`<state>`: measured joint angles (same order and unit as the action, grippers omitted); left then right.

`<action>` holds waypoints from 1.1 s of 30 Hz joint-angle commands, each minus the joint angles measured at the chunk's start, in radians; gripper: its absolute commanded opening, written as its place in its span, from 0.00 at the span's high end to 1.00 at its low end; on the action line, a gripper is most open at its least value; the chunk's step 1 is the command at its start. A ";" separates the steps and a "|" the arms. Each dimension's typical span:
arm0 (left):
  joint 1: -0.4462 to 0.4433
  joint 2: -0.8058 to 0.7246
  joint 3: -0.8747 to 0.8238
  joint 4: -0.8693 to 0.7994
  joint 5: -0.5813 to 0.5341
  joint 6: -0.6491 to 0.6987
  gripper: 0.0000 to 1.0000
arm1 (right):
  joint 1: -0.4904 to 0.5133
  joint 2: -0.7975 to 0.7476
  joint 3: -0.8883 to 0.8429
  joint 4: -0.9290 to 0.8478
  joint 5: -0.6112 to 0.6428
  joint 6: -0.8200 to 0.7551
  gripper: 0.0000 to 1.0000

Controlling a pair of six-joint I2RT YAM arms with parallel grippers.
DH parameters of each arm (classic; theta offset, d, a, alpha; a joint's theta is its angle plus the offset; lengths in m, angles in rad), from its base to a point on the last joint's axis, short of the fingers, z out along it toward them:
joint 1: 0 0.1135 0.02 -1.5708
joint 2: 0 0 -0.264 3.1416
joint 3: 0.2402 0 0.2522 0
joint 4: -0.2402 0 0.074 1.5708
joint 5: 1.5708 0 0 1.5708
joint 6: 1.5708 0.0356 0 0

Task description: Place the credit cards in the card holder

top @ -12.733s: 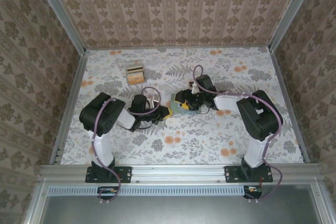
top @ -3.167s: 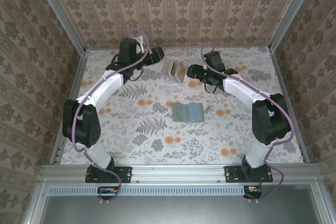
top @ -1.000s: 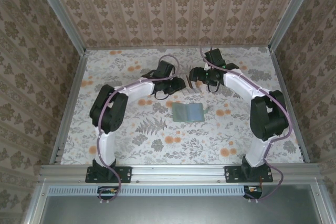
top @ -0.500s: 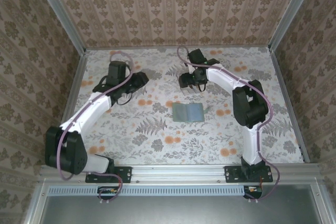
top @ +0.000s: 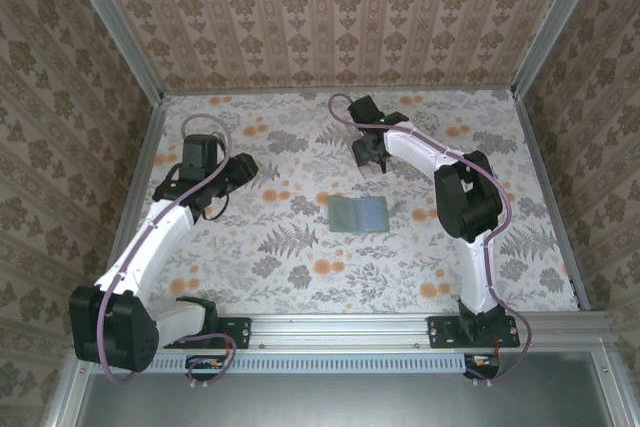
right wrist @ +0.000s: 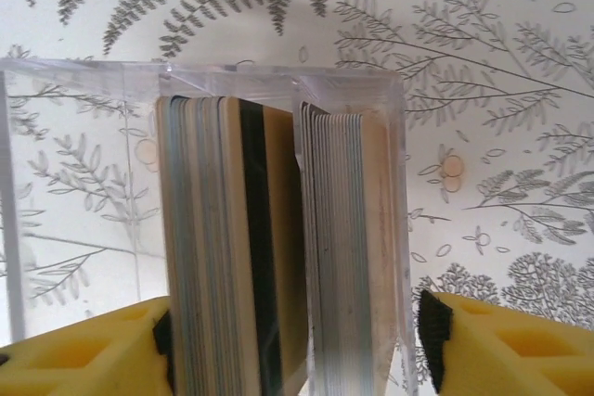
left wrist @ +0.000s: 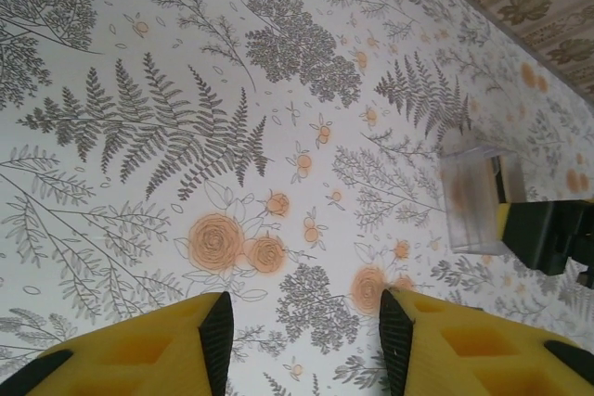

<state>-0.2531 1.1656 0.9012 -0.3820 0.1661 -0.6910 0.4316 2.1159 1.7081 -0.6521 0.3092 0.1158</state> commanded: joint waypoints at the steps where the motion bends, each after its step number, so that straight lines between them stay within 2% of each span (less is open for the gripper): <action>1: 0.010 0.011 0.005 -0.020 -0.004 0.040 0.52 | 0.007 -0.048 -0.001 0.016 0.109 -0.041 0.36; 7: 0.011 0.034 -0.007 -0.004 0.018 0.034 0.52 | 0.022 -0.011 0.059 -0.006 0.191 -0.102 0.37; 10: 0.009 0.045 0.002 -0.010 0.036 0.041 0.52 | 0.024 -0.004 0.061 0.007 0.190 -0.125 0.39; 20: 0.015 0.063 0.014 0.007 0.034 0.044 0.52 | 0.030 0.023 0.074 -0.025 0.261 -0.148 0.50; 23: 0.016 0.072 0.037 -0.010 0.049 0.060 0.52 | 0.030 0.007 0.057 0.000 0.233 -0.166 0.57; 27: 0.017 0.074 0.022 0.012 0.046 0.048 0.52 | 0.030 0.005 0.067 -0.028 0.203 -0.163 0.75; 31: 0.017 0.068 0.014 0.004 0.047 0.055 0.52 | 0.030 0.008 0.068 -0.035 0.163 -0.161 0.89; 33: 0.020 0.060 0.003 0.015 0.043 0.048 0.52 | 0.030 0.007 0.075 -0.051 0.149 -0.149 0.92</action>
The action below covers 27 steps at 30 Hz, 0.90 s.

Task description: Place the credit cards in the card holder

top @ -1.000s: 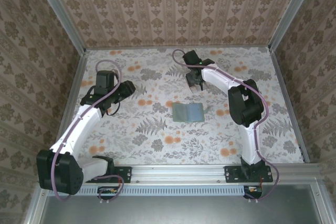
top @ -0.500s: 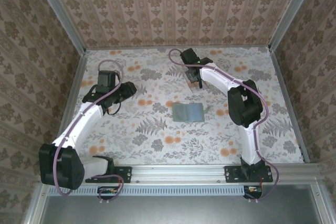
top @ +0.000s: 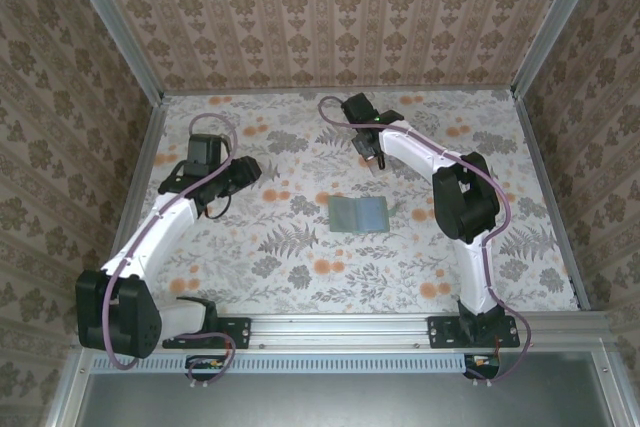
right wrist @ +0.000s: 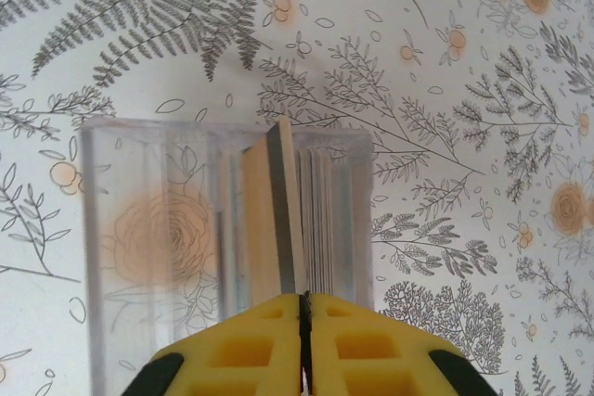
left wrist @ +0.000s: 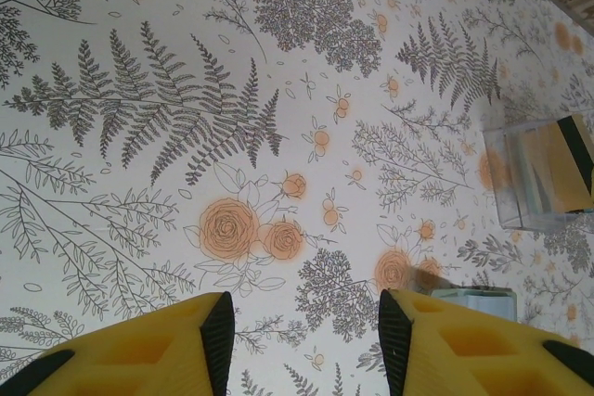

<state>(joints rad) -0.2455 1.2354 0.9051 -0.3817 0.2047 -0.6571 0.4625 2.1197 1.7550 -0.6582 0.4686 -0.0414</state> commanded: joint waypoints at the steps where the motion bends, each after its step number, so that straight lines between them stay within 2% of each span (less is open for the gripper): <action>1: 0.014 -0.012 0.002 0.009 0.011 0.016 0.52 | -0.001 -0.003 0.027 -0.046 -0.026 0.015 0.92; 5: 0.015 -0.035 -0.011 0.005 -0.011 0.021 0.52 | 0.000 -0.020 0.046 -0.065 -0.054 0.037 1.00; 10: 0.010 -0.028 0.000 0.010 0.059 0.056 0.53 | -0.004 -0.073 0.044 -0.086 -0.112 0.073 1.00; 13: -0.024 -0.042 -0.016 0.020 0.030 0.062 0.54 | -0.005 -0.110 0.027 -0.097 -0.124 0.098 1.00; 20: -0.118 -0.005 -0.046 0.076 0.089 0.116 0.54 | -0.016 -0.234 -0.082 -0.044 -0.205 0.132 1.00; 24: -0.185 0.045 -0.057 0.126 0.110 0.121 0.54 | -0.042 -0.323 -0.153 -0.015 -0.326 0.205 1.00; 27: -0.205 0.098 -0.051 0.144 0.132 0.110 0.54 | -0.074 -0.403 -0.241 0.000 -0.476 0.301 1.00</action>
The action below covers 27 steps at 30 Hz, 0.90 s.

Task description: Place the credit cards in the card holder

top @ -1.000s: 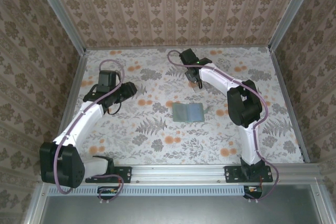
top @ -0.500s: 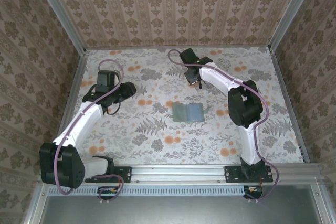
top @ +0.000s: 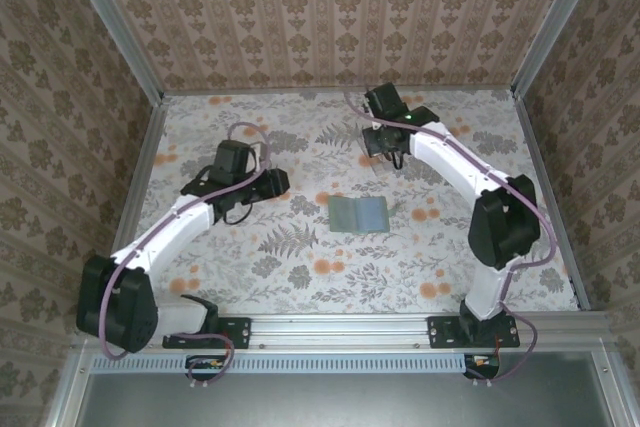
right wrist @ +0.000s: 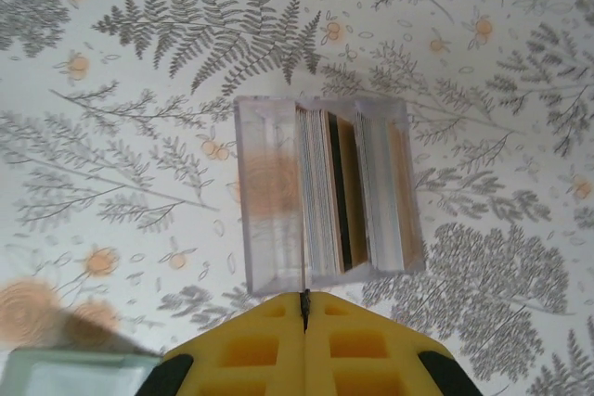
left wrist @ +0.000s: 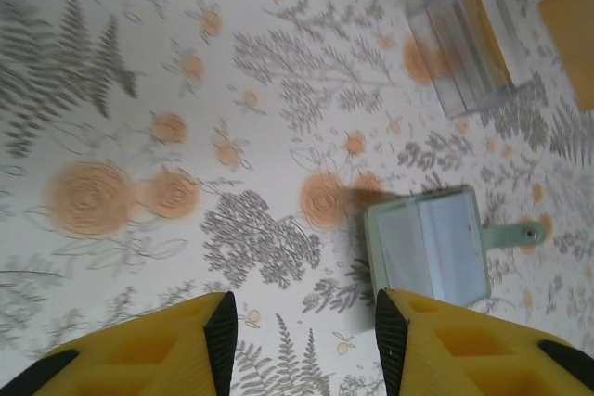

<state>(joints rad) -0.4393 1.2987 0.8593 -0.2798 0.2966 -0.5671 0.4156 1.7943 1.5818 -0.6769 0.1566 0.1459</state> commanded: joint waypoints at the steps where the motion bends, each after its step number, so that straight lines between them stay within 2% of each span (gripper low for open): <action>1: -0.047 0.050 -0.002 0.041 0.055 0.019 0.54 | -0.039 -0.111 -0.118 0.039 -0.222 0.165 1.00; 4: -0.077 0.090 -0.011 0.060 0.086 0.030 0.53 | -0.091 -0.175 -0.246 0.114 -0.511 0.273 1.00; 6: -0.085 0.131 -0.006 0.072 0.130 0.028 0.54 | -0.107 -0.205 -0.320 0.133 -0.620 0.295 1.00; 8: -0.100 0.179 0.014 0.070 0.165 0.039 0.54 | -0.130 -0.232 -0.436 0.229 -0.760 0.321 1.00; 11: -0.134 0.246 0.037 0.071 0.175 0.070 0.56 | -0.140 -0.229 -0.551 0.326 -0.888 0.330 1.00; 15: -0.149 0.323 0.064 0.086 0.232 0.043 0.57 | -0.145 -0.202 -0.633 0.392 -0.936 0.336 1.00; 22: -0.191 0.414 0.095 0.134 0.256 0.015 0.61 | -0.212 -0.162 -0.719 0.486 -0.959 0.360 1.00; 27: -0.208 0.460 0.112 0.139 0.250 -0.009 0.64 | -0.221 -0.137 -0.759 0.526 -0.964 0.361 1.00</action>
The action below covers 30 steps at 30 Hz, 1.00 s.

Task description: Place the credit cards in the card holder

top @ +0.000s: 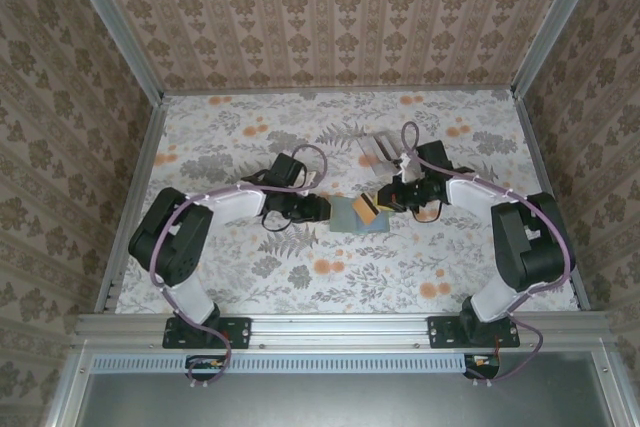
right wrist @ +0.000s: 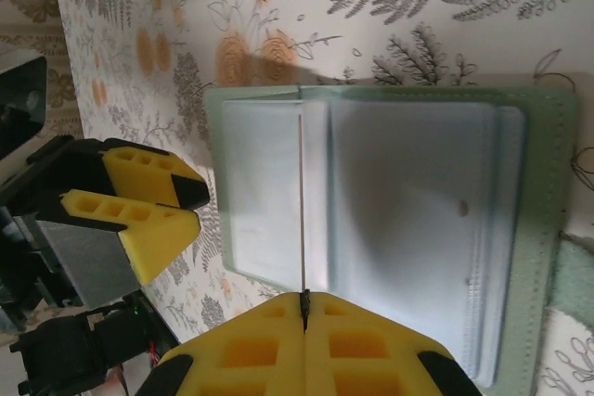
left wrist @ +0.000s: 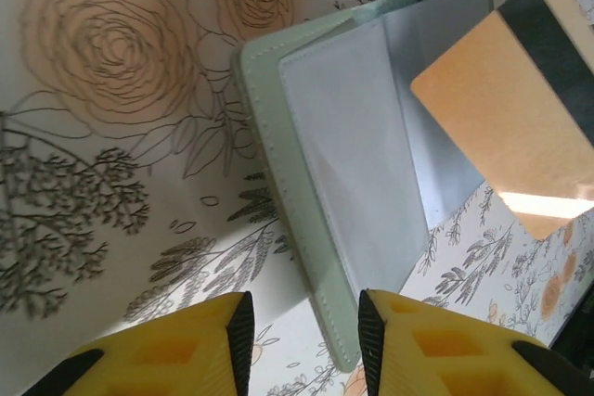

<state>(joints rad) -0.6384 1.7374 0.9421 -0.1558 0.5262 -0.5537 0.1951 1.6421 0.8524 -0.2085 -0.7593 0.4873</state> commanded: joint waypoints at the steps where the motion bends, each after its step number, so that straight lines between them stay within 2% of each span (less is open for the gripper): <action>1: -0.012 0.026 0.028 0.015 0.012 -0.023 0.65 | 0.000 0.024 -0.038 0.071 -0.048 0.022 1.00; 4: -0.015 0.043 0.040 -0.016 -0.024 -0.006 0.70 | -0.003 0.056 -0.044 0.079 -0.045 0.012 1.00; 6: -0.017 0.050 0.049 -0.032 -0.025 0.000 0.82 | -0.003 0.064 -0.055 0.098 -0.044 0.023 1.00; 10: -0.017 0.067 0.046 -0.040 -0.035 0.011 0.91 | -0.003 0.074 -0.069 0.142 -0.061 0.039 1.00; 17: -0.013 0.078 0.058 -0.083 -0.074 0.033 0.95 | -0.003 0.069 -0.118 0.220 -0.037 0.074 1.00; 30: -0.006 0.099 0.084 -0.130 -0.097 0.066 0.97 | 0.000 0.143 -0.161 0.431 -0.067 0.145 1.00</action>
<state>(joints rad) -0.6472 1.8198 1.0004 -0.2497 0.4431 -0.5198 0.1951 1.7611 0.7017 0.1600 -0.8154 0.6071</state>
